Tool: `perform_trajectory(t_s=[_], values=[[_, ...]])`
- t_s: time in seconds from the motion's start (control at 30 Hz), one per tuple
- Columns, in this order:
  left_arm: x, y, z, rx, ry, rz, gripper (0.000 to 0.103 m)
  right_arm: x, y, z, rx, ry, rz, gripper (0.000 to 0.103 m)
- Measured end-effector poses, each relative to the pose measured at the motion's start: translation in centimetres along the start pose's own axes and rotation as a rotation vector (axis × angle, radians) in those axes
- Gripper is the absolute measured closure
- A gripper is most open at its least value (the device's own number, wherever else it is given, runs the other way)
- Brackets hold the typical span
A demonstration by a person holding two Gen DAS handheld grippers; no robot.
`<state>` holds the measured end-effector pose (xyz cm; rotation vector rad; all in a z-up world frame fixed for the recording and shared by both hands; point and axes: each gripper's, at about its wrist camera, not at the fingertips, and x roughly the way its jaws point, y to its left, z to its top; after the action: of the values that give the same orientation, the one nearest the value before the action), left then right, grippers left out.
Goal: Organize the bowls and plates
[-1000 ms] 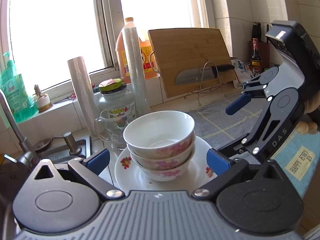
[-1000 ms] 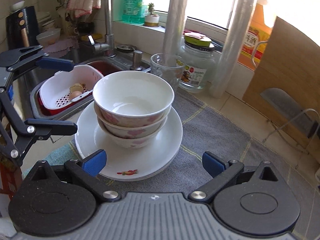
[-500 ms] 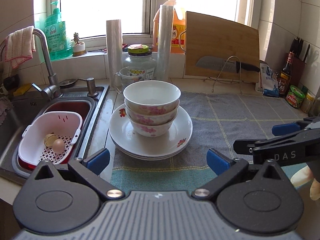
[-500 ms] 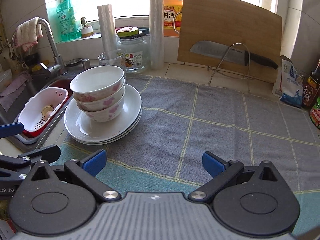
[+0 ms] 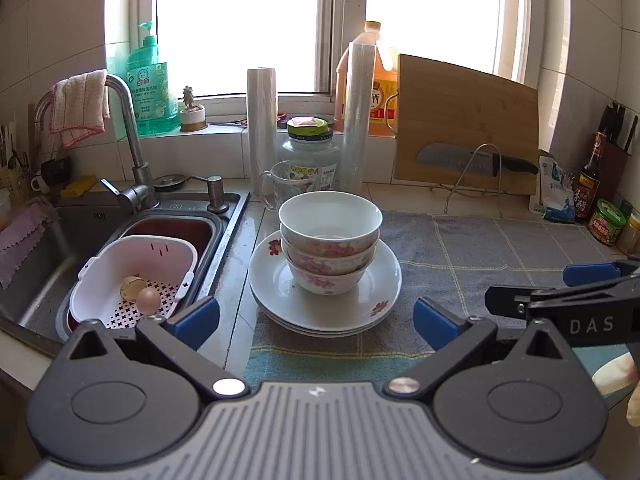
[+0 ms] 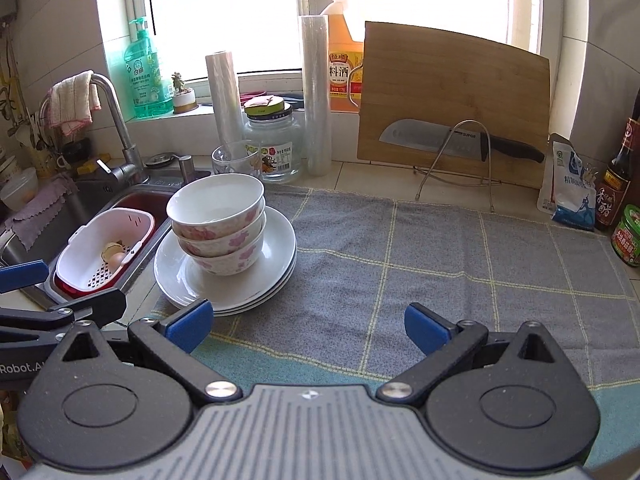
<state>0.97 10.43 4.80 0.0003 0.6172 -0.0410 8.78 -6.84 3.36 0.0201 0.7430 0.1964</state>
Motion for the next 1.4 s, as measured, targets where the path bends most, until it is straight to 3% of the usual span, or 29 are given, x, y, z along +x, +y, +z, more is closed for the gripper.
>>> perform_trajectory(t_s=[1.4], values=[[0.63, 0.29, 0.78, -0.024, 0.044, -0.003, 0.001, 0.36, 0.34, 1.00, -0.011, -0.015, -0.029, 0.000]])
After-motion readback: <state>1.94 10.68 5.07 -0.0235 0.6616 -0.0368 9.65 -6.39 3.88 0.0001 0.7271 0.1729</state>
